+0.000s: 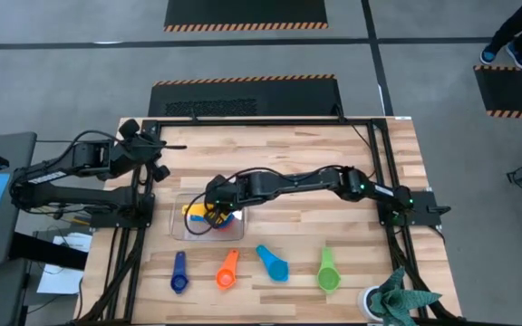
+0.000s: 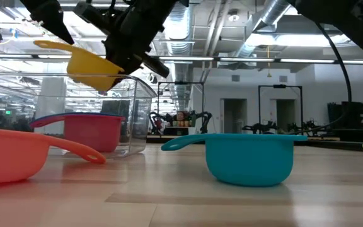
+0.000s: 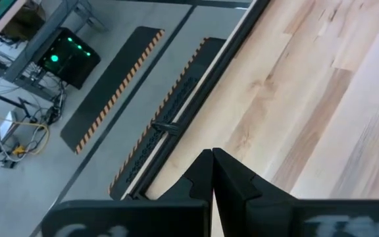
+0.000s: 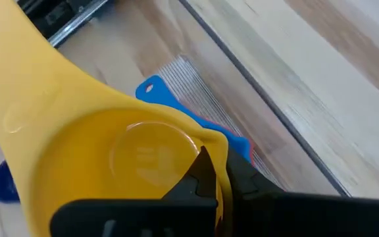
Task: Nest measuring cups in basket
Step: Stack the yellow measuring cup on top of the blue measuring cup in the transparent bin
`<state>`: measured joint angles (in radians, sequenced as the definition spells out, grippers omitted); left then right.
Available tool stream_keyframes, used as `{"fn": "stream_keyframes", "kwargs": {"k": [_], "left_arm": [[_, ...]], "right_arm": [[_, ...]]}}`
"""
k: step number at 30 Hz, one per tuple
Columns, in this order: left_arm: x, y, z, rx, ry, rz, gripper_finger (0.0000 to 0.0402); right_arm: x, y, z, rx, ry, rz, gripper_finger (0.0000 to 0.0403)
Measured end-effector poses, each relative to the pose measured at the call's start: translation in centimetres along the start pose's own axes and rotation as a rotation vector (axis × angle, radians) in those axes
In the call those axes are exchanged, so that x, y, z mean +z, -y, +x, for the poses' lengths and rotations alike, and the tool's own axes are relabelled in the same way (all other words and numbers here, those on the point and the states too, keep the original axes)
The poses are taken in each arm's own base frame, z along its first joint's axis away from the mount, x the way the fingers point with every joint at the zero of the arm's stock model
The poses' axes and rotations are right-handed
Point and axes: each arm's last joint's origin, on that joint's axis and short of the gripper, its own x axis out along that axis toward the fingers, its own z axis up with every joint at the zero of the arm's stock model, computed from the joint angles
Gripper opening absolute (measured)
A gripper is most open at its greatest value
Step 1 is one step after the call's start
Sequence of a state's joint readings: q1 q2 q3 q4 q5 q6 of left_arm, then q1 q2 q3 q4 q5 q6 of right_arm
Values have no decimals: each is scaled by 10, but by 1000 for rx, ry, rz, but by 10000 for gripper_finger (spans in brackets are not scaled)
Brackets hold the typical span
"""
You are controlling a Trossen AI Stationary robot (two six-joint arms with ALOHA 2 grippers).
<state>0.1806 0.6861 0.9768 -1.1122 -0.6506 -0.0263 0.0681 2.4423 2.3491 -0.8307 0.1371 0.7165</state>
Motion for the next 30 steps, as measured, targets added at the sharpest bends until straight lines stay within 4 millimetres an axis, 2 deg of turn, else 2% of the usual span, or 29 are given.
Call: {"fn": "stream_keyframes", "kwargs": {"k": [9,30], "left_arm": [[0,0,0,0,0,-8,0],[0,0,0,0,0,0,0]], "right_arm": [[-8,1,10,-22,-35,38,17],[-12,3,9,-75,-54,98,13]]}}
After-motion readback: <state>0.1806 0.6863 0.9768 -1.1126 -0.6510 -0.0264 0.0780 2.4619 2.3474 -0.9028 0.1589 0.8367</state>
